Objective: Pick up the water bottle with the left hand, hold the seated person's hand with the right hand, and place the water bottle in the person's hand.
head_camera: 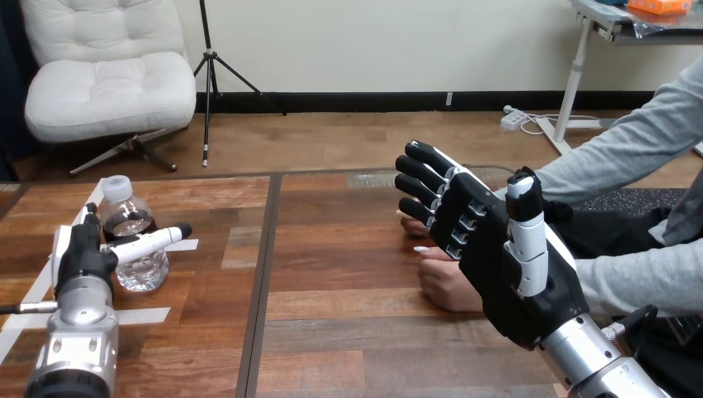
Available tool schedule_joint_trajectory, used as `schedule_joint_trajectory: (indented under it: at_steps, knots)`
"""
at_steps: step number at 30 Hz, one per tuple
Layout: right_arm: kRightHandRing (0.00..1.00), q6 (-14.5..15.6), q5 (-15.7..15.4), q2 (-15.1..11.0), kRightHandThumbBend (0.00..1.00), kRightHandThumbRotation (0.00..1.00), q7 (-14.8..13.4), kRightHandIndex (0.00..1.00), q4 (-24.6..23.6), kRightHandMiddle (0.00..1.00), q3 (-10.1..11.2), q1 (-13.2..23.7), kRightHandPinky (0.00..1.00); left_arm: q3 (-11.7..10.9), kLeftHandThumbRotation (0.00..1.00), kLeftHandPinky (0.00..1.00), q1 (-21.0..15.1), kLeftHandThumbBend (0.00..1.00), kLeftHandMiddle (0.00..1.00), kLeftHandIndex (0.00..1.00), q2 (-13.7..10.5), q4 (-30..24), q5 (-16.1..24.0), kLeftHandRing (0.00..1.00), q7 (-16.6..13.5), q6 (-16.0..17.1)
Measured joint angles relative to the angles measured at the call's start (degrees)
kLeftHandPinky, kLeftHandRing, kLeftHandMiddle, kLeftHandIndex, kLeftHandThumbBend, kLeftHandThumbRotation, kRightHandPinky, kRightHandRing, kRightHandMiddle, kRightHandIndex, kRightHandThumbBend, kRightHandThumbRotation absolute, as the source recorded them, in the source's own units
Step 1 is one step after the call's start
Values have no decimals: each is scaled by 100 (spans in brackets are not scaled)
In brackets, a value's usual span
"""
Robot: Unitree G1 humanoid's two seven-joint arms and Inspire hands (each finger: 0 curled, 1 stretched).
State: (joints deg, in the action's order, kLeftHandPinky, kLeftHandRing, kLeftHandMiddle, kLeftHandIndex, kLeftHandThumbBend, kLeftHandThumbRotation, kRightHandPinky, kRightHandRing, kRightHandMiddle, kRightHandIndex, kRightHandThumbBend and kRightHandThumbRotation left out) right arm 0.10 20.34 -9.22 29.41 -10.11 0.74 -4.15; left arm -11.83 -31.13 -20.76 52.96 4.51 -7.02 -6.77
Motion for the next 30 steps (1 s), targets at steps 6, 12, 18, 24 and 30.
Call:
schedule_joint_trajectory:
  at_steps: [6, 12, 18, 24, 30]
  knots:
    - [95, 0, 2, 0, 93, 100, 3, 92, 0, 93, 0, 0, 96, 27, 15, 95, -66, 84, 100, 100, -7, 63, 39, 99, -77, -96]
    - [95, 0, 3, 1, 93, 100, 3, 92, 0, 94, 0, 0, 96, 63, 15, 93, -112, 84, 99, 99, -21, 96, 57, 97, -125, -172]
    - [95, 0, 7, 0, 94, 100, 10, 92, 0, 94, 0, 0, 96, 133, 15, 92, -193, 83, 98, 99, -53, 209, 59, 97, -138, -191]
    - [95, 0, 15, 0, 94, 100, 14, 92, 0, 94, 0, 0, 96, 184, 14, 92, -317, 83, 98, 99, -79, 393, 57, 97, -135, -186]
    - [95, -1, 15, 0, 94, 100, 20, 92, 0, 93, 0, 0, 95, 203, 14, 90, -425, 84, 97, 98, -86, 550, 58, 95, -142, -183]
